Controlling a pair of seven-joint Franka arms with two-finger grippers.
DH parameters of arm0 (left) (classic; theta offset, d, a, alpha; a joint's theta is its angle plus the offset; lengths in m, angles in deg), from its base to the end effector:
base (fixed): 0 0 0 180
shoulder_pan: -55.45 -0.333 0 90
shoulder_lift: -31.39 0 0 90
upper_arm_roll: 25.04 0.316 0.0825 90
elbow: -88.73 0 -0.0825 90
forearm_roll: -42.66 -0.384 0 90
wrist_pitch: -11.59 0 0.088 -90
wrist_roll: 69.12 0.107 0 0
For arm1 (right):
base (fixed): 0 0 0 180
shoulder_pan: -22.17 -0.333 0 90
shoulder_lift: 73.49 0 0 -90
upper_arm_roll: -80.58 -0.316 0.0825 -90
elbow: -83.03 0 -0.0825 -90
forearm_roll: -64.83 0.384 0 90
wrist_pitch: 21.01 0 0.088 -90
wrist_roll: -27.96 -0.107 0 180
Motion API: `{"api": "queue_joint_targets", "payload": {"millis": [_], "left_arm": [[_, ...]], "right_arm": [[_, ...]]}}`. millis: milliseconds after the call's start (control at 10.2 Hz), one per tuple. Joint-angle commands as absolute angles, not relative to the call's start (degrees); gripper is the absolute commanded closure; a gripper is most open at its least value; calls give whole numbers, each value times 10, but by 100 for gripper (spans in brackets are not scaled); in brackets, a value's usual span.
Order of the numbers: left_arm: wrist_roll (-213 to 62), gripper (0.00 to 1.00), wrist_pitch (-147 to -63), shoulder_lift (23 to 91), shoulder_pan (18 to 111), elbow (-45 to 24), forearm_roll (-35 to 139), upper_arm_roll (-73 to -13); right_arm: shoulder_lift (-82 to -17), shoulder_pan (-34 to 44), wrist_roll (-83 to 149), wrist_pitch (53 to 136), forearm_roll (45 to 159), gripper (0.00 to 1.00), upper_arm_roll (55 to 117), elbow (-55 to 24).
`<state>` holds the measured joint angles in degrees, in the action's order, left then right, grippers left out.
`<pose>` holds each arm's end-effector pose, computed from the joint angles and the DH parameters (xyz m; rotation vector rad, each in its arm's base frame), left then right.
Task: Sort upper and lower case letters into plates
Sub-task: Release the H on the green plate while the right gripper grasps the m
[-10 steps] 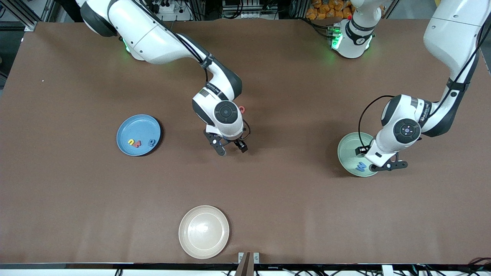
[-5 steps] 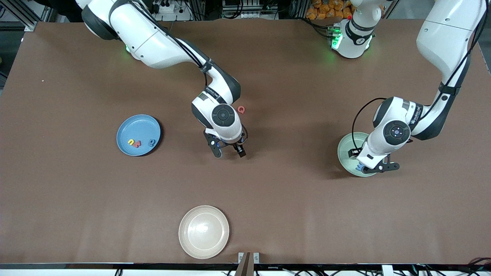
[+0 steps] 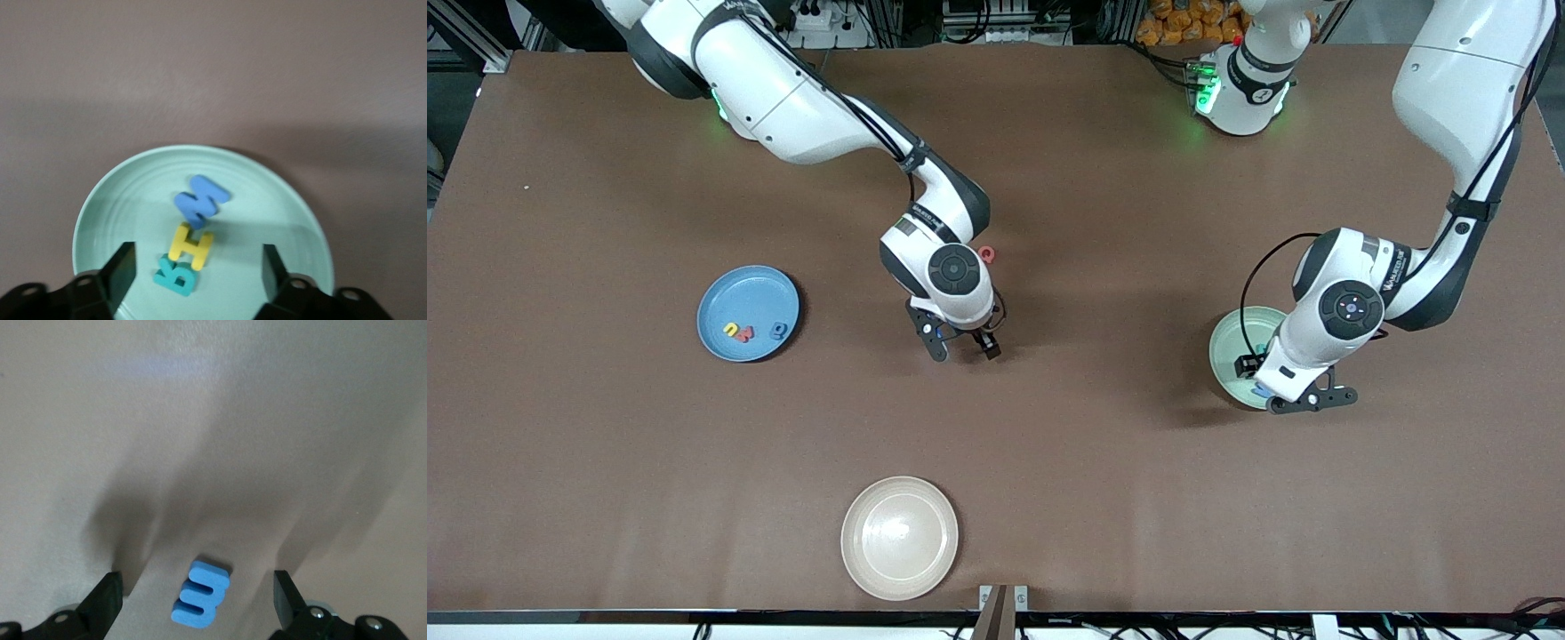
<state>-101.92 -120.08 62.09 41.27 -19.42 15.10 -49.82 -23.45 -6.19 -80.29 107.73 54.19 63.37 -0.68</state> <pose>0.6206 -0.0921 0.2381 -2.9986 -0.1522 -0.0040 0.5282 0.4788 0.1720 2.6782 -1.5881 -0.1525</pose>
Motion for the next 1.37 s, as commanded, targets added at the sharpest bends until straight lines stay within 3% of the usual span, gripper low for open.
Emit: {"api": "queue_joint_targets", "payload": {"millis": [0,294,490,980,1275], "left_arm": [[-1023,0,-1188,586,418,-185,161,-515],[-1020,0,-1106,543,418,-138,161,-553],[-1020,0,-1063,529,417,-108,174,-575],[-1012,0,-1058,461,419,-103,256,-578],[-1012,0,-1051,425,418,-103,286,-580]], "right_arm": [[-227,-66,-816,1077,522,6,632,5],[-226,-69,-817,1077,518,28,632,5],[-226,-70,-817,1077,516,32,632,4],[-226,-71,-823,1077,515,41,632,-5],[-226,-73,-824,1077,511,62,633,-9]]}}
